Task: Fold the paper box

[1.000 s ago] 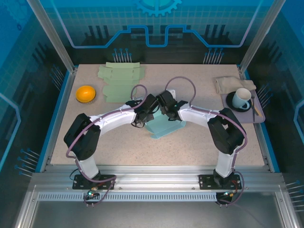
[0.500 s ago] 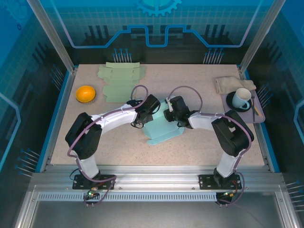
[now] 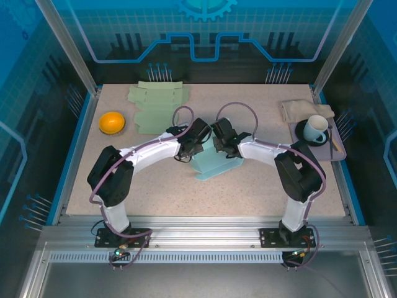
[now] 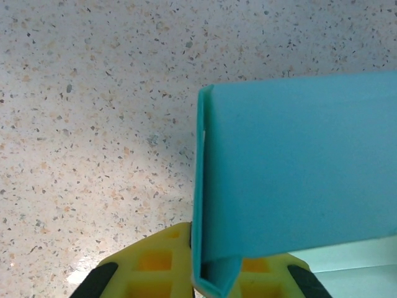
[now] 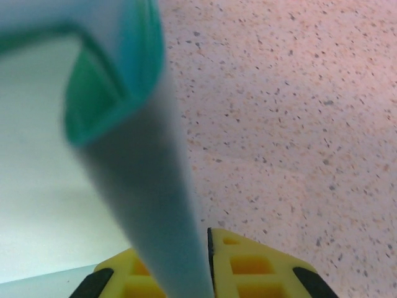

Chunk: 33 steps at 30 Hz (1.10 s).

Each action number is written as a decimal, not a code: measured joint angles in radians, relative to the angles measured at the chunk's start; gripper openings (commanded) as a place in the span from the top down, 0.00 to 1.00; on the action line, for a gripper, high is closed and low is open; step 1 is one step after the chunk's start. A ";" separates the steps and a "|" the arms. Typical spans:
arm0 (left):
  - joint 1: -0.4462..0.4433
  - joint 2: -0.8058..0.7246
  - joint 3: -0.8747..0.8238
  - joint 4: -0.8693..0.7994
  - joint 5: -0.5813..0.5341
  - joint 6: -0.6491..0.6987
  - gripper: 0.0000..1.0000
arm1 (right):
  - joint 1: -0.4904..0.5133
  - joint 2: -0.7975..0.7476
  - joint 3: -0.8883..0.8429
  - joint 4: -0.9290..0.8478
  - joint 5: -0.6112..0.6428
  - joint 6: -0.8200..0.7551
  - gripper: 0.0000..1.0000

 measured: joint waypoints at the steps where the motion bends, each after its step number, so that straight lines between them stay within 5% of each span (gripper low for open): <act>1: -0.001 0.000 0.000 0.000 0.005 0.000 1.00 | 0.000 0.000 -0.002 -0.003 0.000 0.011 0.81; 5: -0.004 0.000 -0.002 -0.016 0.012 -0.001 1.00 | -0.028 -0.021 -0.089 0.121 -0.072 0.007 0.57; 11: -0.002 0.001 -0.005 -0.055 0.012 0.000 1.00 | -0.090 -0.117 -0.230 0.253 -0.272 -0.044 0.40; 21: 0.015 0.018 -0.057 -0.026 -0.023 0.095 1.00 | -0.111 -0.430 -0.281 0.164 -0.505 -0.110 0.34; 33: 0.014 -0.164 -0.492 0.679 -0.015 0.695 1.00 | -0.195 -0.401 -0.130 -0.056 -0.635 -0.097 0.40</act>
